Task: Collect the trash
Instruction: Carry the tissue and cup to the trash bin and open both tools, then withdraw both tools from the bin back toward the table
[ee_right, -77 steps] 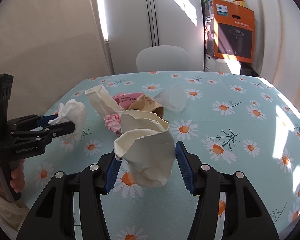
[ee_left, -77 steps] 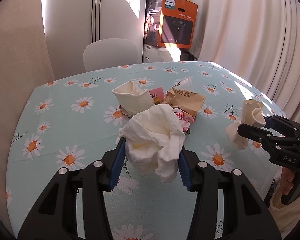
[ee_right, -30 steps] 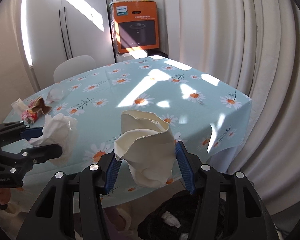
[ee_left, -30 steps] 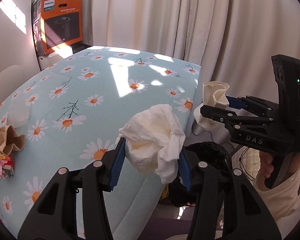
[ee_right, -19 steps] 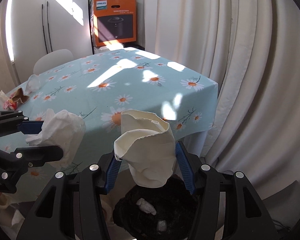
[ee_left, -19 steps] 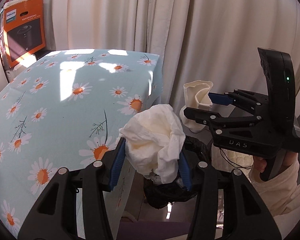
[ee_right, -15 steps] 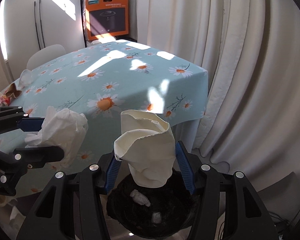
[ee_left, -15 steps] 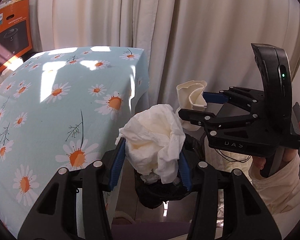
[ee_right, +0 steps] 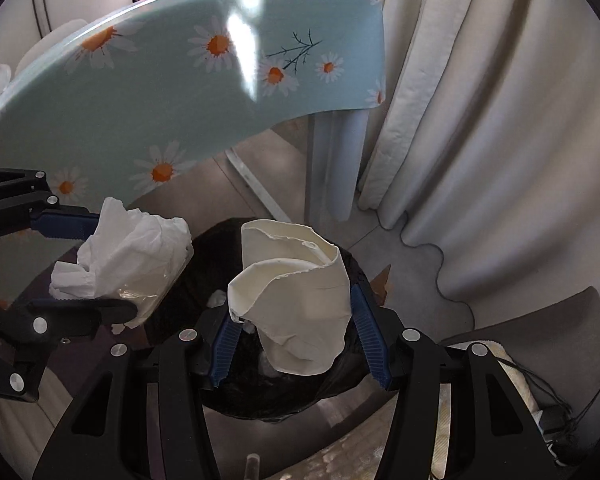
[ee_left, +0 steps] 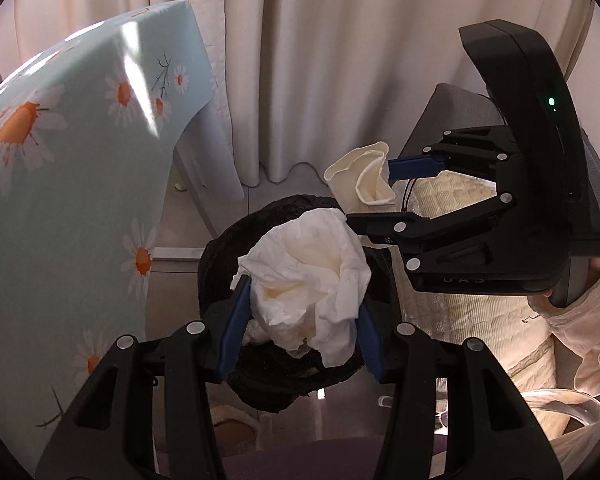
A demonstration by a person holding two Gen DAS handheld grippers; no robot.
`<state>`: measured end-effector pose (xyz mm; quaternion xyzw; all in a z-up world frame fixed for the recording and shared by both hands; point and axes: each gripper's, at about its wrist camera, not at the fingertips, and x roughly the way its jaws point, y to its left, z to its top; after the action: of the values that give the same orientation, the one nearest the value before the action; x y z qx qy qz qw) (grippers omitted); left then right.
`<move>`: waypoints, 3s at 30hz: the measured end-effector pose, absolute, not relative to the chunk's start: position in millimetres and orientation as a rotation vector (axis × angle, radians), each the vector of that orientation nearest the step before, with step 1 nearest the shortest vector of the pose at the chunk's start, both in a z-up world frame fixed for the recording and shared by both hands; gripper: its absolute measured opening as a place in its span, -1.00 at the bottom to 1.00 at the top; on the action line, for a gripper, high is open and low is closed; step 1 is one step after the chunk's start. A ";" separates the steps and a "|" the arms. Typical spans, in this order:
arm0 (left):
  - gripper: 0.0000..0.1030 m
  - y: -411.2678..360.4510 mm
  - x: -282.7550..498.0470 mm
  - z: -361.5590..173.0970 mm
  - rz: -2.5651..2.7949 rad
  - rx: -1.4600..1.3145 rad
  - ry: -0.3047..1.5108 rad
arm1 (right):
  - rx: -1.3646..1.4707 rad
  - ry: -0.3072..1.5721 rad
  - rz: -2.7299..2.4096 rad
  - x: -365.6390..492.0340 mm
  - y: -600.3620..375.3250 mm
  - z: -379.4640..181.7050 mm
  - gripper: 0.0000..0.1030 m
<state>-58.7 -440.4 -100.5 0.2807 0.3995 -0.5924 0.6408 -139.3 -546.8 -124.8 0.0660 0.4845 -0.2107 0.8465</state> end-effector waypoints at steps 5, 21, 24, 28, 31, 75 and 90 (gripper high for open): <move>-0.03 -458.2 -62.8 -145.6 -1.329 0.718 0.989 | 0.186 1.082 -0.417 -140.9 -555.9 -169.7 -0.01; 0.79 -450.6 -77.0 -196.1 -1.317 0.865 0.935 | 0.191 1.085 -0.457 -147.4 -564.3 -221.4 0.72; 0.79 -439.7 -70.3 -181.0 -1.346 0.784 0.923 | 0.205 1.056 -0.461 -148.8 -568.5 -212.8 0.72; 0.79 -427.2 -54.8 -147.8 -1.367 0.611 0.929 | 0.217 0.988 -0.464 -150.3 -567.7 -187.3 0.72; 0.81 -412.2 -50.6 -117.6 -1.332 0.509 0.886 | 0.221 0.916 -0.449 -150.5 -562.3 -158.9 0.72; 0.89 -92.3 51.1 67.0 -0.501 0.046 0.594 | 0.102 0.603 0.245 52.8 -326.2 37.6 0.81; 0.89 -6.2 75.6 48.7 -0.238 -0.007 0.682 | -0.007 0.727 0.371 134.8 -239.1 34.1 0.81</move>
<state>75.6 -6.2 48.7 -0.0036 0.3336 -0.1164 0.9355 134.8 -239.1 34.1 -0.0032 0.3533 0.1806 0.9179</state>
